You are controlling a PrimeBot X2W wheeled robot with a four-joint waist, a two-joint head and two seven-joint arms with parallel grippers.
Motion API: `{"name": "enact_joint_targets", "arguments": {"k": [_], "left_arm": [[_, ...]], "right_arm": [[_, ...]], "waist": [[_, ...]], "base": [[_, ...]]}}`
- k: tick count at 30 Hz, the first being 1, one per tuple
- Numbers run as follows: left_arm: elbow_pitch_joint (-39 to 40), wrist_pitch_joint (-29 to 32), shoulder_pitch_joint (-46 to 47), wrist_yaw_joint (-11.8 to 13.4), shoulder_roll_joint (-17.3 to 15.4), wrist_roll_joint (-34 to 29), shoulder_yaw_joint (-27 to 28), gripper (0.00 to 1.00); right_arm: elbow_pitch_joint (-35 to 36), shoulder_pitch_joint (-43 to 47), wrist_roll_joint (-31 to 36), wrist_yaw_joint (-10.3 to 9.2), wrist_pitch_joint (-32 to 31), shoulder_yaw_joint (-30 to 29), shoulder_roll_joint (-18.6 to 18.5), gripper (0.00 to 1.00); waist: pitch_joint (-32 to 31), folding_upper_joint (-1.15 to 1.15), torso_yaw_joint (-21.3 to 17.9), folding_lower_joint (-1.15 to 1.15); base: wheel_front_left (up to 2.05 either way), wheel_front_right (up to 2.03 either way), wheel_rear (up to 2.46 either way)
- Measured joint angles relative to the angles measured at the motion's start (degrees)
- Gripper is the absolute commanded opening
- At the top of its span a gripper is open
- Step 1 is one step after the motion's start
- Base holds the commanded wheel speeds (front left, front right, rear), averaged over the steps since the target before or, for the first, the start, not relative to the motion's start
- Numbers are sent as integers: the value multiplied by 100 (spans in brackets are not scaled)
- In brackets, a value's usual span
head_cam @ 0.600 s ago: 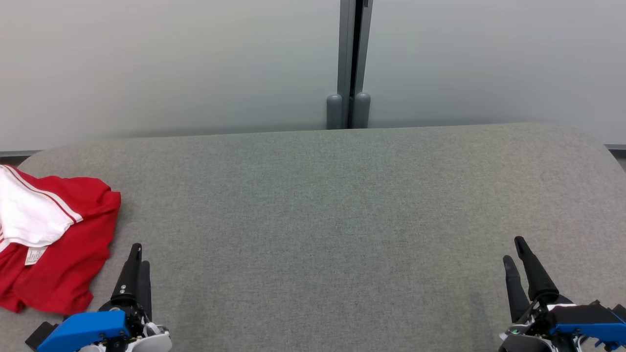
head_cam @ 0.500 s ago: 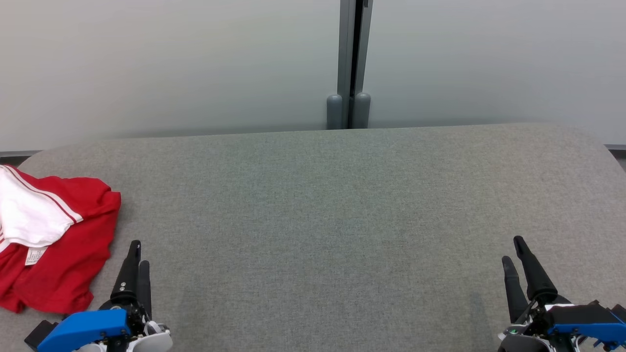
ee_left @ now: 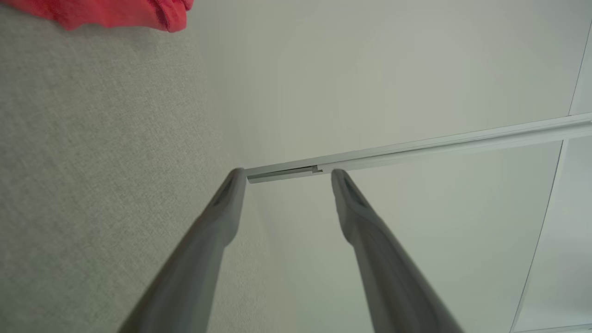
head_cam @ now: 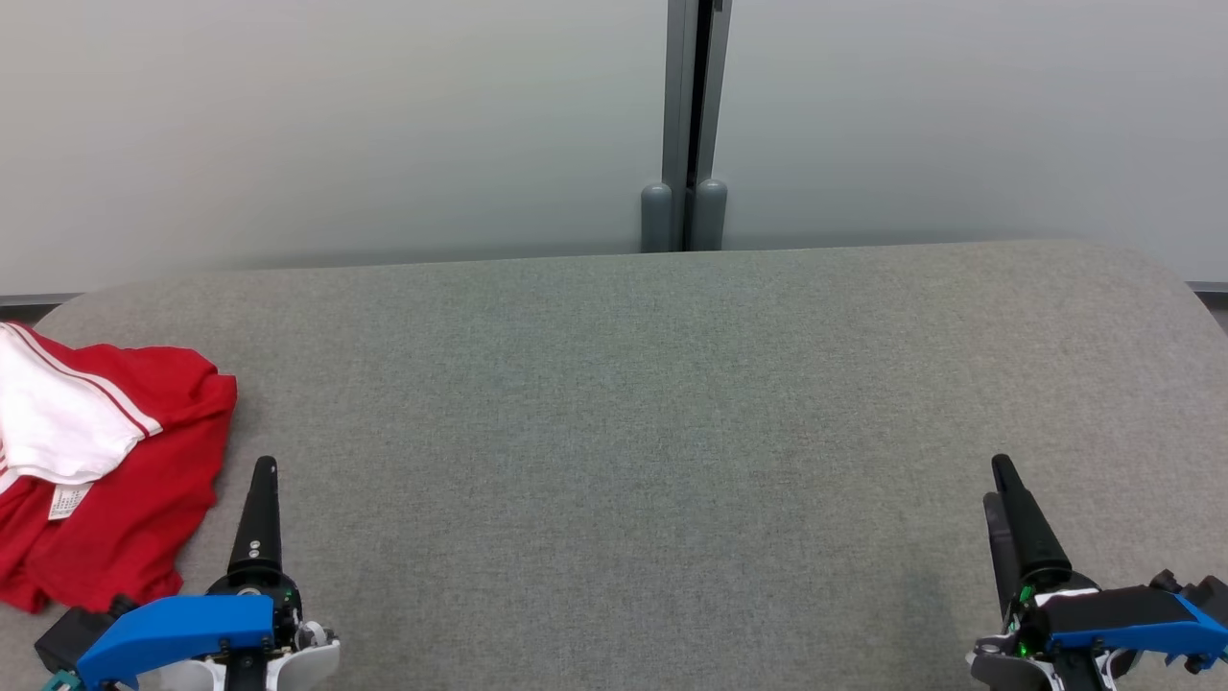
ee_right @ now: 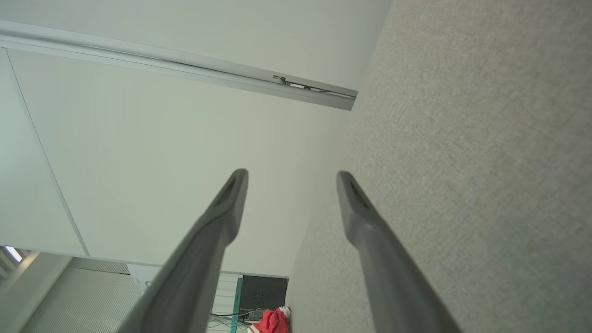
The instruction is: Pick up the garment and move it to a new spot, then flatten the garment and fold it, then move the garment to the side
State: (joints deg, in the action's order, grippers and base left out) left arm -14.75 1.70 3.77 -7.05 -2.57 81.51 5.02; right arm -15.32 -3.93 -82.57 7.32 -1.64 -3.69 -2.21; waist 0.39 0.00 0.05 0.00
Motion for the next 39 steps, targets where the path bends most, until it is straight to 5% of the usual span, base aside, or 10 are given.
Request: {"name": "enact_joint_targets", "arguments": {"k": [39], "left_arm": [[-172, -792, 129, 375, -12, -4266, -400, 100]], "right_arm": [[-136, -59, 3619, 1, 792, 430, -13, 100]], "waist": [[-26, 0, 49, 0]], "base": [[0, 0, 0]]}}
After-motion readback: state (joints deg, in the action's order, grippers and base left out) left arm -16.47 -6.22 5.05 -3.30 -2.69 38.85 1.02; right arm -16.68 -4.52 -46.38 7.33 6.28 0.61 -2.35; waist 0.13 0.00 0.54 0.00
